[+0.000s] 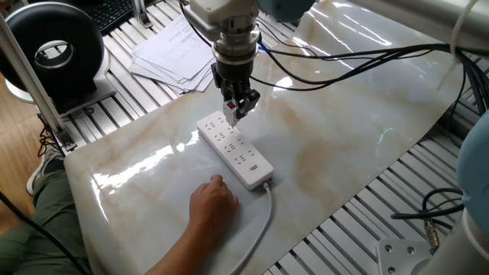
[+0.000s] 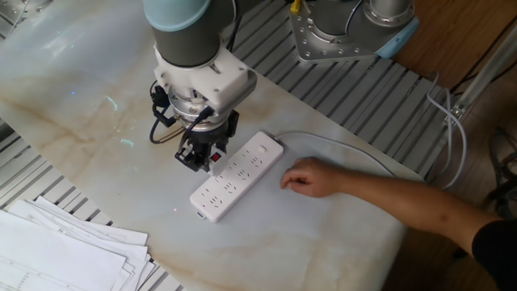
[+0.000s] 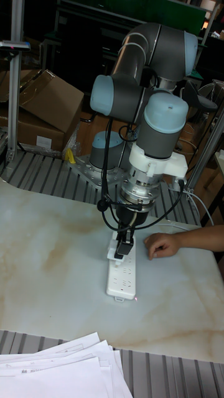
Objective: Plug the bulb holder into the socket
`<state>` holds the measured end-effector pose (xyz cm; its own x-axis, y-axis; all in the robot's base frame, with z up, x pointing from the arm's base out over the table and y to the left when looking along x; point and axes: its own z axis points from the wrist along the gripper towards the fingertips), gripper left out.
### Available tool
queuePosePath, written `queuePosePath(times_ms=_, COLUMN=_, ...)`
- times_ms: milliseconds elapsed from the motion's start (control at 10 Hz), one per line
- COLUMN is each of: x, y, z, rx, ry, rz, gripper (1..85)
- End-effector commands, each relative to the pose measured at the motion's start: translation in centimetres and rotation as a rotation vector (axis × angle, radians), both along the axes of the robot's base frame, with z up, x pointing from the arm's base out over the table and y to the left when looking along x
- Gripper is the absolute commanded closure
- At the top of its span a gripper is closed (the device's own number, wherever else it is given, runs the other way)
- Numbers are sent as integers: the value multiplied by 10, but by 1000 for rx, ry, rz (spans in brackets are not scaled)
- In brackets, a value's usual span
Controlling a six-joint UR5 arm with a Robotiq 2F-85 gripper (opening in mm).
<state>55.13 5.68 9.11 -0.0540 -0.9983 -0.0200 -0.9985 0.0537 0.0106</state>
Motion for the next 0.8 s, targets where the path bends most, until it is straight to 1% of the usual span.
queuePosePath(times_ms=0, x=1, y=4, z=-2, rx=19, ry=2, rz=-40, gripper=843)
queuePosePath(times_ms=100, x=-1, y=7, z=-2, rx=21, ry=4, rz=-51, gripper=843)
queuePosePath(times_ms=700, x=0, y=7, z=-3, rx=19, ry=-2, rz=-65, gripper=843)
